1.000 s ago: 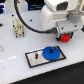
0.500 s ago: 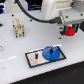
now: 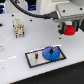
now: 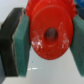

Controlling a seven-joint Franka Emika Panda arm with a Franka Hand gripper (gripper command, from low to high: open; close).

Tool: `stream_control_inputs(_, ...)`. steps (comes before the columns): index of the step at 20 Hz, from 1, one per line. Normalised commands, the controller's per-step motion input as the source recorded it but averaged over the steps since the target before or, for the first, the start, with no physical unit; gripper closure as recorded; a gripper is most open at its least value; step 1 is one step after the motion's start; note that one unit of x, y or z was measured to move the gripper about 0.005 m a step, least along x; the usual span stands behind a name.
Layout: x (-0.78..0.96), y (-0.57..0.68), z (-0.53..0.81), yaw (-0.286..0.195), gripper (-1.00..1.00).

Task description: Insert the blue gear onto the right peg, followed by the red gear

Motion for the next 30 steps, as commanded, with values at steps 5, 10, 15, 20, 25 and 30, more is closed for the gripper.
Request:
stream_control_inputs(5,0.51,-0.42,0.20,0.000,1.00)
stream_control_inputs(10,0.59,-0.31,0.12,0.000,1.00)
stream_control_inputs(15,0.60,-0.20,0.04,0.000,1.00)
stream_control_inputs(20,0.45,-0.16,0.01,0.000,1.00)
stream_control_inputs(25,0.28,-0.17,-0.10,0.000,1.00)
stream_control_inputs(30,0.10,-0.12,-0.08,0.000,1.00)
